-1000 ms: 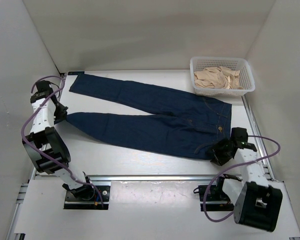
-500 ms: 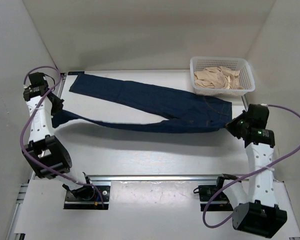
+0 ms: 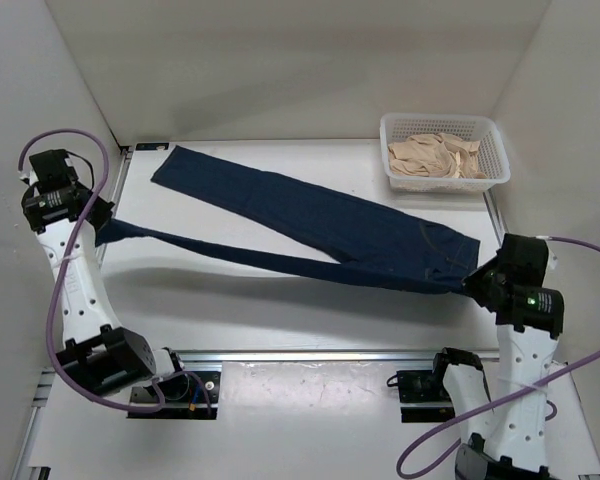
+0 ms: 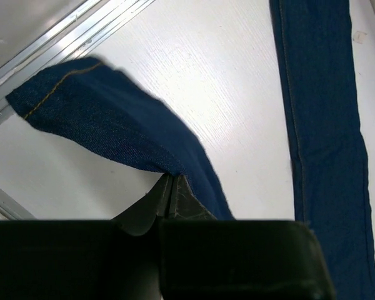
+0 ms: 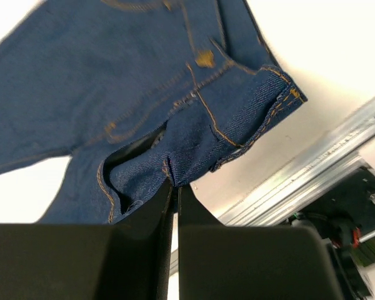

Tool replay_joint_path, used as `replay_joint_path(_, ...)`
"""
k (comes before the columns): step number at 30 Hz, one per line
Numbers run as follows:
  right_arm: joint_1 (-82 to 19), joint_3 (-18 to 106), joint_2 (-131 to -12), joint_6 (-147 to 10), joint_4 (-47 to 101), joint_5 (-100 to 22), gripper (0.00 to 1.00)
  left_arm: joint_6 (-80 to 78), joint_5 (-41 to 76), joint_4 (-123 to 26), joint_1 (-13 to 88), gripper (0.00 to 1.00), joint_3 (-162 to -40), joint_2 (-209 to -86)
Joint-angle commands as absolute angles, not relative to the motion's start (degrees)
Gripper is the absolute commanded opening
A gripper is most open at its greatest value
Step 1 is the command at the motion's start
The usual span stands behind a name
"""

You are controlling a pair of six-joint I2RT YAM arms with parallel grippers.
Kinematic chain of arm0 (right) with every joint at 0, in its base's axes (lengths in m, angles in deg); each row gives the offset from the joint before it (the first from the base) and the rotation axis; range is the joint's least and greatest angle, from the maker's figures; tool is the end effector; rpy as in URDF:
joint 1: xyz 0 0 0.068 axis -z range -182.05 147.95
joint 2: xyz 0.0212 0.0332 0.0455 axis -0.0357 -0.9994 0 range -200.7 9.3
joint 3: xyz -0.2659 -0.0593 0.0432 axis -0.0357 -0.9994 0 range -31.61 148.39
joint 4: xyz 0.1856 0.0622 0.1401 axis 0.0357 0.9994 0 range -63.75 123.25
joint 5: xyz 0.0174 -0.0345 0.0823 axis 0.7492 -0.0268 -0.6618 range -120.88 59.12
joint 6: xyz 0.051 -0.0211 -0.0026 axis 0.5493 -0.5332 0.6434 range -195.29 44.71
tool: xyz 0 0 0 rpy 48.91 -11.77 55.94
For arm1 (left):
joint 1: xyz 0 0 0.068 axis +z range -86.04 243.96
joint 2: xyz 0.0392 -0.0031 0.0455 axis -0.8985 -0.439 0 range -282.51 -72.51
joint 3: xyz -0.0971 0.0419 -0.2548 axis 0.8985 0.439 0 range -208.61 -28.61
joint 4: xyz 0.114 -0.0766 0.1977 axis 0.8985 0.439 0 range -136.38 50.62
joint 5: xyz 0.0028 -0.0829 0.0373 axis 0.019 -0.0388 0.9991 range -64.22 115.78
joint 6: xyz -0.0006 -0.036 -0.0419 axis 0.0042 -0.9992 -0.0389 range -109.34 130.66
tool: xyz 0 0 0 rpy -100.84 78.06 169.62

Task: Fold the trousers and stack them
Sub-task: Fold the trousers

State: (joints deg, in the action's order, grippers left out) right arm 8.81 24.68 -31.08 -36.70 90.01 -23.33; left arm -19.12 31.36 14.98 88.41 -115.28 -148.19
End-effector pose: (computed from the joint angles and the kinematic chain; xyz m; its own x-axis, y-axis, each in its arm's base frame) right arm 0.0865 -0.0215 0.3229 -0.3988 0.7060 -0.5853 0.6677 0.6610 0.3424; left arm 0.2099 0.0994 0.3879 -0.3759 -0.7139 -0.5908 -0.7546 0.6059 -0.2519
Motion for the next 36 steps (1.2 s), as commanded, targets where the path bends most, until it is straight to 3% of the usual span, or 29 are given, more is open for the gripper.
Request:
replay_joint_path(1, 9.12, 29.55, -29.64, -37.40, 94.01, -16.73, 0.00, -17.03, 33.17, 14.70, 89.36, 0.10, -117.63, -144.67)
replay_joint_path(5, 9.12, 31.58, -30.95, -37.40, 92.52, -14.20, 0.00, -16.33, 33.86, 13.38, 86.12, 0.10, -121.85, -147.91)
replay_joint_path(11, 9.12, 30.44, -38.67, -37.93, 83.92, -13.39, 0.00, -14.13, 36.67, 12.07, 81.81, 0.10, -134.06, -162.67)
replay_joint_path(25, 9.12, 35.35, -63.90, -39.60, 69.76, -8.57, 0.00, -14.83, 42.74, 17.95, 73.72, 0.10, -174.48, -201.17)
replay_joint_path(36, 9.12, 39.32, -73.93, -39.60, 67.56, -6.27, 0.00, -14.13, 38.79, 13.12, 73.19, 0.10, -179.95, -209.52)
